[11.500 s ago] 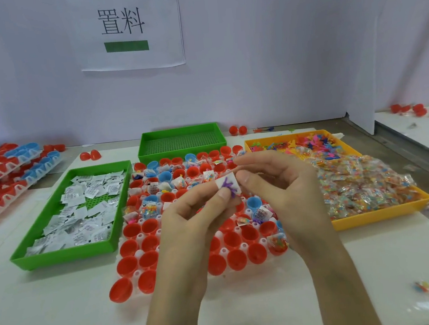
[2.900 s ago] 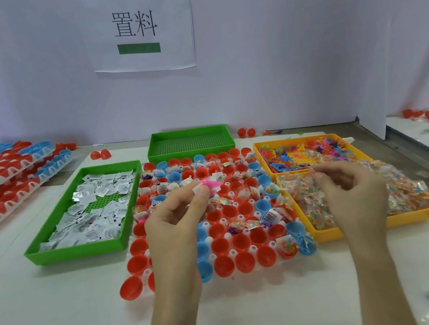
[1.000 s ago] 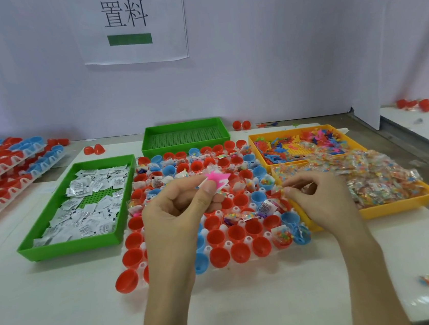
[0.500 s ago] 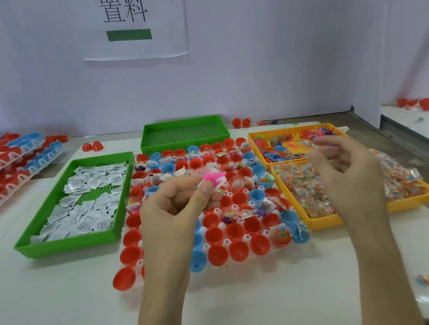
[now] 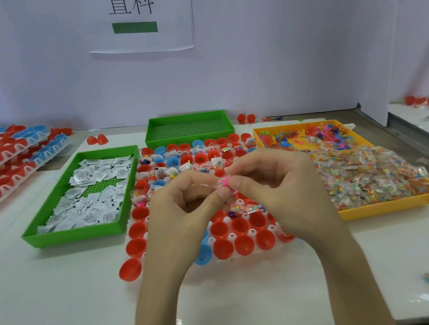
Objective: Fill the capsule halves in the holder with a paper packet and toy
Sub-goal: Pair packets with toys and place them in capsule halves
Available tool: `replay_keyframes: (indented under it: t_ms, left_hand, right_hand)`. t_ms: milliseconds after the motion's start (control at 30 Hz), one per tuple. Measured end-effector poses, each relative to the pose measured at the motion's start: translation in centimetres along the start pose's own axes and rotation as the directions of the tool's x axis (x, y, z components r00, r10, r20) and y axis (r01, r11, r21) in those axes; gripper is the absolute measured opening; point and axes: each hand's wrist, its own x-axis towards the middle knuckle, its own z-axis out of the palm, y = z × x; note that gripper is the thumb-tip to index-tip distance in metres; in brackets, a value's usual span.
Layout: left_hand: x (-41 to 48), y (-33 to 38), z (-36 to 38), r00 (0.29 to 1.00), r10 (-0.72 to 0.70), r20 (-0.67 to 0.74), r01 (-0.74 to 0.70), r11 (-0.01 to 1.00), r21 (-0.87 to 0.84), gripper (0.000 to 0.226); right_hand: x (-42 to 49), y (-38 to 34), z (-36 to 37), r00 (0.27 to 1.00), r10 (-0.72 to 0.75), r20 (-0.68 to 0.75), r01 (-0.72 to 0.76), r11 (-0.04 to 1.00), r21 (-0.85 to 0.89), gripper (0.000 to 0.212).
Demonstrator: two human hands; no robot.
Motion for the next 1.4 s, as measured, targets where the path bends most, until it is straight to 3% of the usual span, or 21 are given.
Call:
replay_keyframes:
  t_ms: [133, 300, 533, 867, 1133, 1400]
  left_hand:
    - [0.0, -0.6, -1.2, 0.988, -0.056, -0.143, 0.094, 0.956, 0.279, 0.018]
    - [-0.2, 0.1, -3.0, 0.961, -0.004, -0.276, 0.077, 0.964, 0.254, 0.020]
    - [-0.3, 0.5, -3.0, 0.976, -0.011, -0.217, 0.063, 0.970, 0.236, 0.016]
    - [-0.7, 0.7, -3.7, 0.966, 0.001, -0.258, 0.050, 0.980, 0.191, 0.012]
    - [-0.7, 0.9, -4.1, 0.962, 0.014, -0.271, 0.042, 0.979, 0.201, 0.011]
    - [-0.7, 1.1, -4.1, 0.964, 0.028, -0.263, 0.022, 0.982, 0.187, 0.013]
  right_hand:
    - [0.1, 1.3, 1.3, 0.998, 0.013, -0.067, -0.032, 0.956, -0.290, 0.010]
    - [0.1, 2.7, 2.9, 0.997, 0.057, -0.050, -0.071, 0.927, -0.369, 0.016]
    - [0.2, 3.5, 3.7, 0.996, 0.087, -0.030, -0.091, 0.905, -0.416, 0.016]
    - [0.2, 3.7, 4.0, 0.983, 0.178, 0.050, -0.126, 0.843, -0.523, 0.011]
    - [1.5, 3.3, 4.3, 0.964, 0.114, 0.241, 0.088, 0.716, -0.692, 0.009]
    - [1.8, 3.5, 4.4, 0.942, 0.077, 0.325, 0.181, 0.701, -0.690, 0.012]
